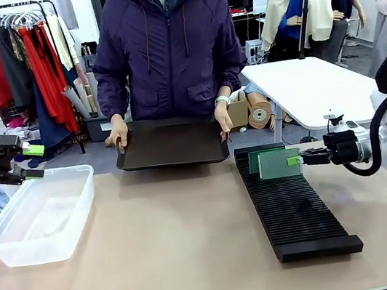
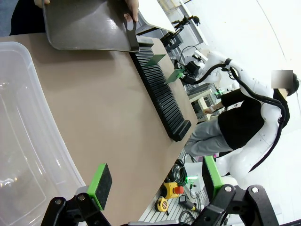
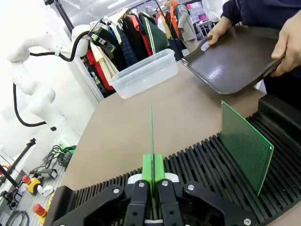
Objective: Sort PCBs into racks and boxes based on the side picked up.
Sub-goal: If the short side of the Blank PCB is picked up, insert it into the PCB Rack ; if the long side is picked up, place it in the Organizing box.
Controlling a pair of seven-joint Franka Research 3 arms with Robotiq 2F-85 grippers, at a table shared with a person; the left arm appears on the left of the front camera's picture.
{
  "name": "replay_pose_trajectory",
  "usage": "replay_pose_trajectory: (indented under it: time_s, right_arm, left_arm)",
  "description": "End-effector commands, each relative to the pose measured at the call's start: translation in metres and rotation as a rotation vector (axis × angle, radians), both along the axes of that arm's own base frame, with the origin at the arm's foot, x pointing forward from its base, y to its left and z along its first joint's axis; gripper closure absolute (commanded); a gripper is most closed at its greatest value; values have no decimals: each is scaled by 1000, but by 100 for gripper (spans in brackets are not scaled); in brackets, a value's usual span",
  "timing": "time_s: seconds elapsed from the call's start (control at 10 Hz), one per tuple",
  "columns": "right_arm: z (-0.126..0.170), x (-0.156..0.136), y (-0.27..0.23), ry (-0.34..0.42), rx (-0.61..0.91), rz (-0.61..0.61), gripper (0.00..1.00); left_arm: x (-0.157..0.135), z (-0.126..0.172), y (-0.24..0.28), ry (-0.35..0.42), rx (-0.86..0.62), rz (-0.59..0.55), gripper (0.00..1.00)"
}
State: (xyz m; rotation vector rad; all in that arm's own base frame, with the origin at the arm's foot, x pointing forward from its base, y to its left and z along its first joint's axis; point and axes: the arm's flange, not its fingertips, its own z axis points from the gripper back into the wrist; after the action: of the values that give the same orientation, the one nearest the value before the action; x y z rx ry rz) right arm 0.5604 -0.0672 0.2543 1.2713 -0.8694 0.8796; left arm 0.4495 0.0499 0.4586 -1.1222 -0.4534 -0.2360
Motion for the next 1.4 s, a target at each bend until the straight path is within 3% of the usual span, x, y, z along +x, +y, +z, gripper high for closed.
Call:
replay_pose_trajectory:
  time_s: [0.0,0.2,0.4,1.3]
  right_arm:
    - [1,-2,4,-72,7,-13,100]
    - [0,-2,6,-94,-11,-12,100]
    - [0,1,2,-55,-4,6,100]
    - [0,1,2,-55,-4,6,100]
  left_arm:
    - [0,2,1,-2,1,2,0]
    - [0,2,1,-2,1,2,0]
    - [0,2,1,-2,1,2,0]
    - [0,2,1,-2,1,2,0]
